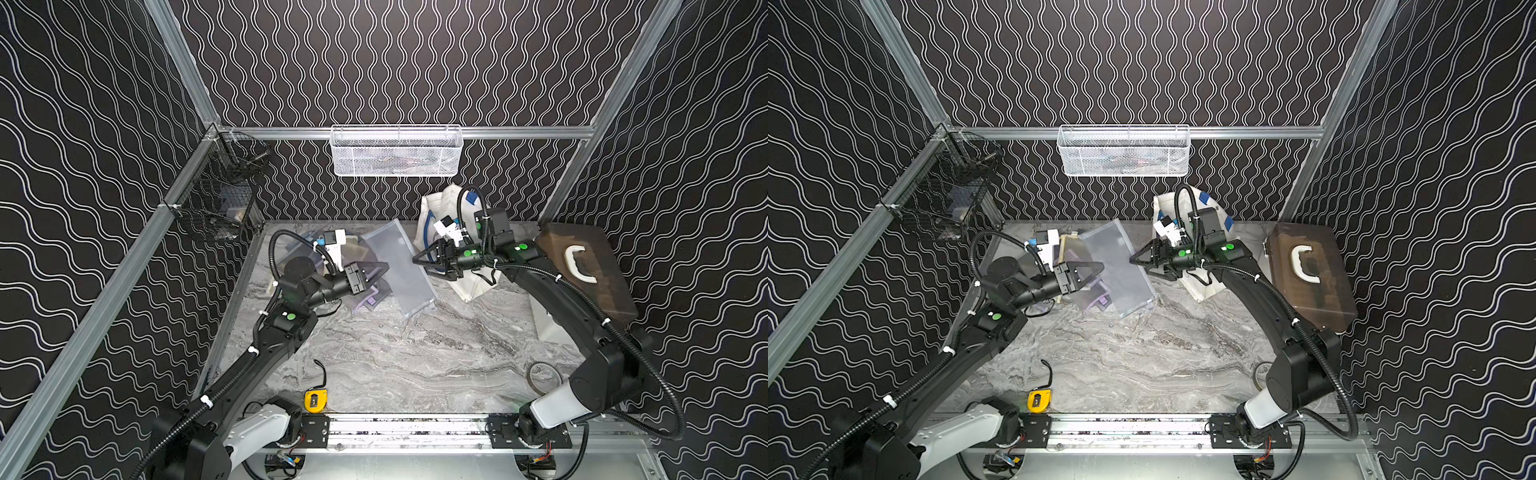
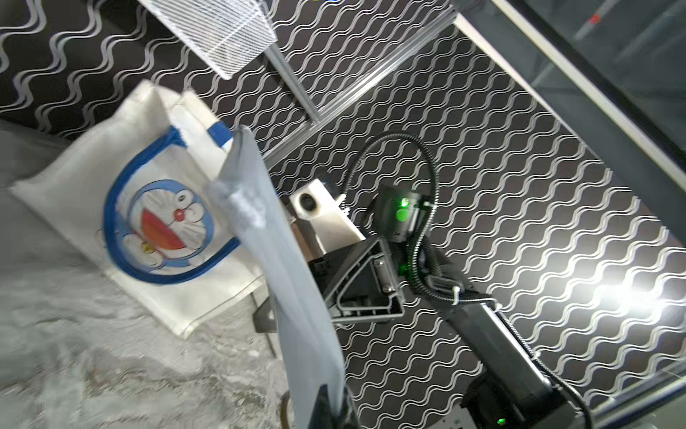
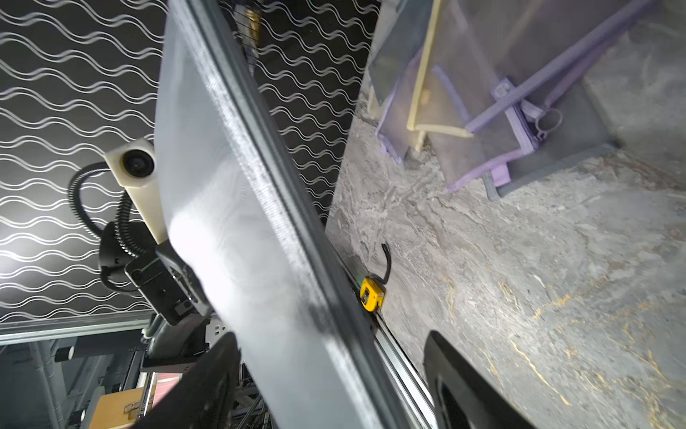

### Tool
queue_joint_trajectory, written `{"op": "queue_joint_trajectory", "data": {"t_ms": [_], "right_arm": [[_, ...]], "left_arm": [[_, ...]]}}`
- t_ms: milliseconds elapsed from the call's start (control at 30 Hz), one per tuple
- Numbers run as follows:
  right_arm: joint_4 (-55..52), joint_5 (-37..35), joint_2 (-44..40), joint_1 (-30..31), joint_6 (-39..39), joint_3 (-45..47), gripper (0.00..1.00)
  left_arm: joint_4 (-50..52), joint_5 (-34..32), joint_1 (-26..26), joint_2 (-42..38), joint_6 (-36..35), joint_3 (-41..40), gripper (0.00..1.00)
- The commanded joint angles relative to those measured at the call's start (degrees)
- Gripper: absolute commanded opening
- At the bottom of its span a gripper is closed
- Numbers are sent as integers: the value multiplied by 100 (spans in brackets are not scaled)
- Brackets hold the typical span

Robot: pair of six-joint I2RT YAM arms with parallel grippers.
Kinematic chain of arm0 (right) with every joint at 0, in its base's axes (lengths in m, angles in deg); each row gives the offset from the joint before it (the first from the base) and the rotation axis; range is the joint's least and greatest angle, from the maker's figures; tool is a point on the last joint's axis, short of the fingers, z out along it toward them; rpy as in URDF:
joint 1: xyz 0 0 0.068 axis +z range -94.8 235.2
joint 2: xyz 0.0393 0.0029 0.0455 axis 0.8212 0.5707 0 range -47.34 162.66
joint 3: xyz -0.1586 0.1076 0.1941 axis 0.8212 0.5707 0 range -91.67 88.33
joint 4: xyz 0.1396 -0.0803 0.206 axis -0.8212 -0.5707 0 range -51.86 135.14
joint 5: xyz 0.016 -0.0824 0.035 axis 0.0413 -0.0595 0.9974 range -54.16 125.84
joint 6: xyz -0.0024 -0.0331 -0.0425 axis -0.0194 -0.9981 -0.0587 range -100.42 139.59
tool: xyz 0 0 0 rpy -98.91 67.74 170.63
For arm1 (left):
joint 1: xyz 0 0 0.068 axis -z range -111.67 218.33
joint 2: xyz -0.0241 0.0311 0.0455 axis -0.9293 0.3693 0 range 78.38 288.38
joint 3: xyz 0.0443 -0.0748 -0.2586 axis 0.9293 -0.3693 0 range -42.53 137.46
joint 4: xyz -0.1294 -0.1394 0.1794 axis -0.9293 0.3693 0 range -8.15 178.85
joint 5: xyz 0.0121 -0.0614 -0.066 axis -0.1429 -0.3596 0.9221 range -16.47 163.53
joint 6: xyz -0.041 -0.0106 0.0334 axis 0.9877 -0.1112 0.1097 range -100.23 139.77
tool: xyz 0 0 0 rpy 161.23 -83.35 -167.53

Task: Put the pencil pouch into the canvas bag
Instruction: Pick up the pencil pouch from the center of the board.

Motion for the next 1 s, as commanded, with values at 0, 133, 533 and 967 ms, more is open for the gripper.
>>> {"op": "queue_joint_trajectory", "data": {"t_ms": [0,133,533,967], "right_arm": [[1584,414,-95,-4,693,169,81],[2401,754,26,-9,1140,238,80],[3757,1133,37,-6,2066,648,44],[1194,500,182,-234,398,-403,0]], "left_arm": [[-1061,293,50,166,594,152,0],[-1306,356,146,345,676,205,0],[-1346,296,213,506,591,232,0],[878,-468,191,570,-742,667,14]]}}
